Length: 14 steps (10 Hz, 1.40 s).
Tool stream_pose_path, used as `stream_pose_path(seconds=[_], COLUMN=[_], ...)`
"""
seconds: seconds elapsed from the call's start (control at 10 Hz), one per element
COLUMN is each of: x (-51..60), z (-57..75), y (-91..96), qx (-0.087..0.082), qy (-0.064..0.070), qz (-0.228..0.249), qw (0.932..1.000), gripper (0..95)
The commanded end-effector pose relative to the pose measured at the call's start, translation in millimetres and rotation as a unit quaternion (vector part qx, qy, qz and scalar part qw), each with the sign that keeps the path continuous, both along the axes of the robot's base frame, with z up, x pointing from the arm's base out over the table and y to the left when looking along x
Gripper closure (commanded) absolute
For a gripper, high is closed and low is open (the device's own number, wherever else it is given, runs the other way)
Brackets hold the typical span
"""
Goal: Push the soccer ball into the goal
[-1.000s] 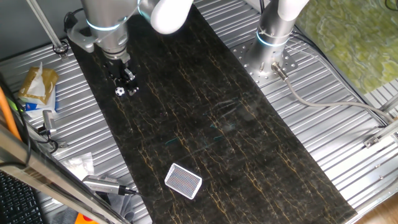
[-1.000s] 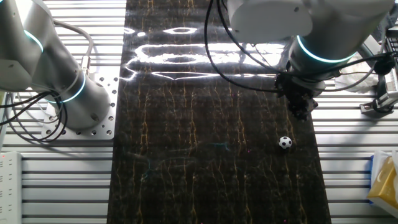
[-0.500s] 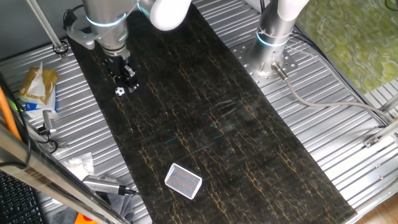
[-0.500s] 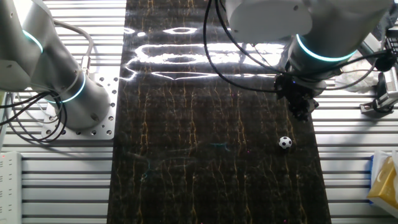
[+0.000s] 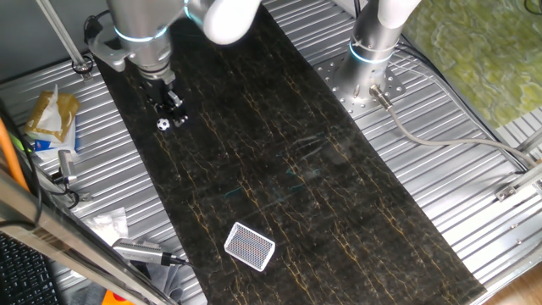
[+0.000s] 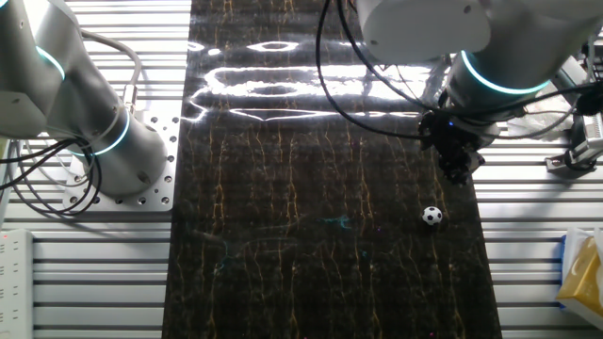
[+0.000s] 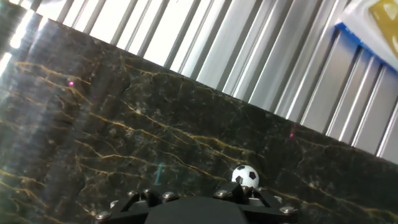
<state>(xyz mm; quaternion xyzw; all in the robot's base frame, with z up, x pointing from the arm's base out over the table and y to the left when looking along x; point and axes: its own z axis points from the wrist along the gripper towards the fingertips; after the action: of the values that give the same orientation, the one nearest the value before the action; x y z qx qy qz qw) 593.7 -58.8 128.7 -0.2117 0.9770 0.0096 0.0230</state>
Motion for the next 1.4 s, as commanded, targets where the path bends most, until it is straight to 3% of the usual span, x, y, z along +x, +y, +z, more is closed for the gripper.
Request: stream_pose_path(seconds=[0.1, 0.4, 0.9, 1.4], x=[-1.5, -1.5, -1.5, -1.5], z=[0.2, 0.2, 0.2, 0.2], y=[-0.1, -0.1, -0.1, -0.1], qx=[-0.009, -0.01, -0.013, -0.012], qy=[-0.006, -0.009, -0.017, -0.023], qz=[-0.021, -0.067, -0.099, -0.095], qw=[0.9997, 0.9976, 0.9949, 0.9951], gripper=[38.0, 38.0, 38.0, 38.0])
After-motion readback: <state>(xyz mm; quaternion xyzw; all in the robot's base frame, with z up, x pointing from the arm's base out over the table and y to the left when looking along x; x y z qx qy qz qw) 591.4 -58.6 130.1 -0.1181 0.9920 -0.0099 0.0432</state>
